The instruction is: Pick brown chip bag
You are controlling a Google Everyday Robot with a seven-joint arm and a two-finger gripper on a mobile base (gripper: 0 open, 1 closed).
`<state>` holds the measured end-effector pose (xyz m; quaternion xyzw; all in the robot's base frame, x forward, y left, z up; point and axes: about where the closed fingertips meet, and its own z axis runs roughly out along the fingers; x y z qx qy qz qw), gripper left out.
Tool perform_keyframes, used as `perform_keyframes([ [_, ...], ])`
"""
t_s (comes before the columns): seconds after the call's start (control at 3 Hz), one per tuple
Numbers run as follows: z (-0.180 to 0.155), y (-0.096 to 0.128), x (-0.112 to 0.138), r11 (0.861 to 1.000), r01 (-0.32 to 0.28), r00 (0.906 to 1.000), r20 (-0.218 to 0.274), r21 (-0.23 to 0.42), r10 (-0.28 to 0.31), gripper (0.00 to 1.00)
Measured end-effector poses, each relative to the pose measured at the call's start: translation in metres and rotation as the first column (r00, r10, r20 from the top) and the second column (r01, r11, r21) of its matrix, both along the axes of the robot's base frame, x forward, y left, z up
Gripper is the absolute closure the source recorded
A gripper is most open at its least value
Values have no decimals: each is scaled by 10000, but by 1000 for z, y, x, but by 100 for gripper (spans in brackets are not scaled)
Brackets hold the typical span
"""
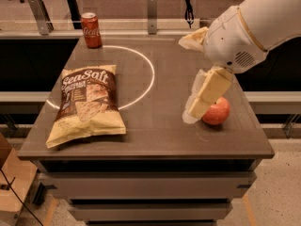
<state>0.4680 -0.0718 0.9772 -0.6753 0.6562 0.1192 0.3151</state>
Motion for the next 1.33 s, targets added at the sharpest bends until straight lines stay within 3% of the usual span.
perform_keyframes([
  [0.67,-27,80,14,9888,-662,9978,23,1337,665,0],
  [1.33,-72,153,32,9637,-922,9935,-418,2507,1059,0],
])
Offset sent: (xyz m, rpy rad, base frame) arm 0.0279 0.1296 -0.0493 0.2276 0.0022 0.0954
